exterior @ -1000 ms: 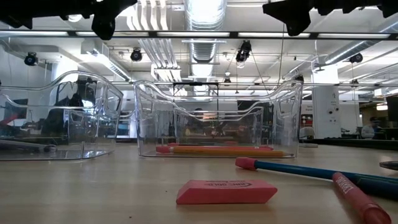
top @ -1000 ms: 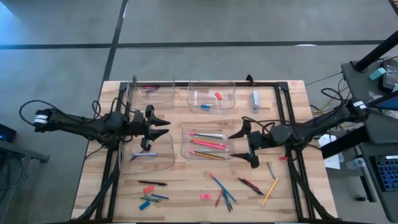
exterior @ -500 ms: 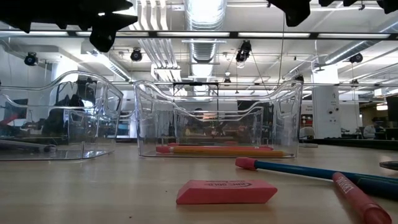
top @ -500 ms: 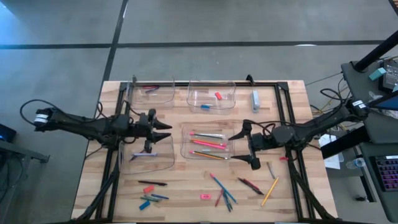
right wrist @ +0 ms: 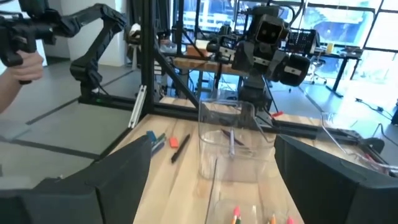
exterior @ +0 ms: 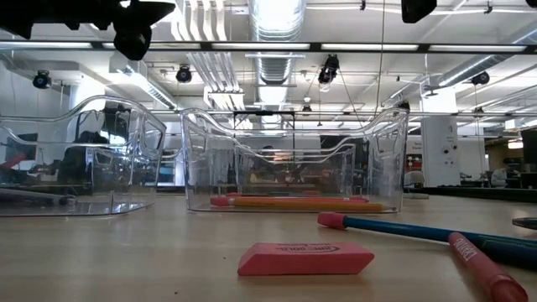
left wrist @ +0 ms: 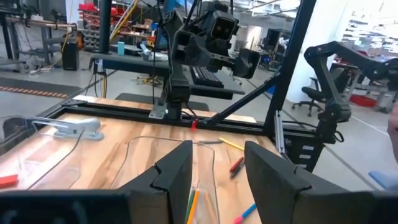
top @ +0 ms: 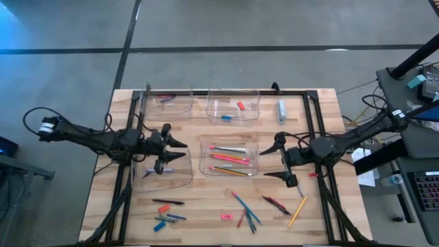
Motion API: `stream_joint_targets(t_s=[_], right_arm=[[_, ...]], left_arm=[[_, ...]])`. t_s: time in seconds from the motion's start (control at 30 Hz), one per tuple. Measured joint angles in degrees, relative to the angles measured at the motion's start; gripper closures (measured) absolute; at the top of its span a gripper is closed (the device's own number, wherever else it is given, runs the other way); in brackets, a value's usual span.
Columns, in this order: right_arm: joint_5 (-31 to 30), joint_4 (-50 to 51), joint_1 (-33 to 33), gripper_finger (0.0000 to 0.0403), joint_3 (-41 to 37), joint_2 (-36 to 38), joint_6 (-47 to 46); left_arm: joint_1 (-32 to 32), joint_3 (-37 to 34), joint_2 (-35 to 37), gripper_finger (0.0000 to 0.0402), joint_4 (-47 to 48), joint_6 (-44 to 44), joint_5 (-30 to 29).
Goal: Sort crayons/erasers/pens/pencils in bins
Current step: Put the left black pen into the bottom left transparent bin
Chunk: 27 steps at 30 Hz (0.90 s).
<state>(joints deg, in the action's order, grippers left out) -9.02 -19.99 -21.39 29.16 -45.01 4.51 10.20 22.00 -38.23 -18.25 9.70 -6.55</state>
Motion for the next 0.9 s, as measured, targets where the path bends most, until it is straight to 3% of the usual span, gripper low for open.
stream_joint_targets(t_s=[0.4,0.63,0.9], right_arm=[[-0.18,0.87,0.02,0.0077,-2.35,3.3,-0.41],[-5.74,1.76,0.04,0.0077,-4.93,5.38,-1.91],[-6.2,1.28,0.02,0.0077,-7.24,6.74,-4.96]], left_arm=[[-0.02,-0.05,1.09,0.027,4.36,-2.96,-0.2],[-0.02,-1.27,2.92,0.027,4.27,-3.09,-0.95],[-0.06,-2.62,3.91,0.027,1.91,-2.54,-1.9]])
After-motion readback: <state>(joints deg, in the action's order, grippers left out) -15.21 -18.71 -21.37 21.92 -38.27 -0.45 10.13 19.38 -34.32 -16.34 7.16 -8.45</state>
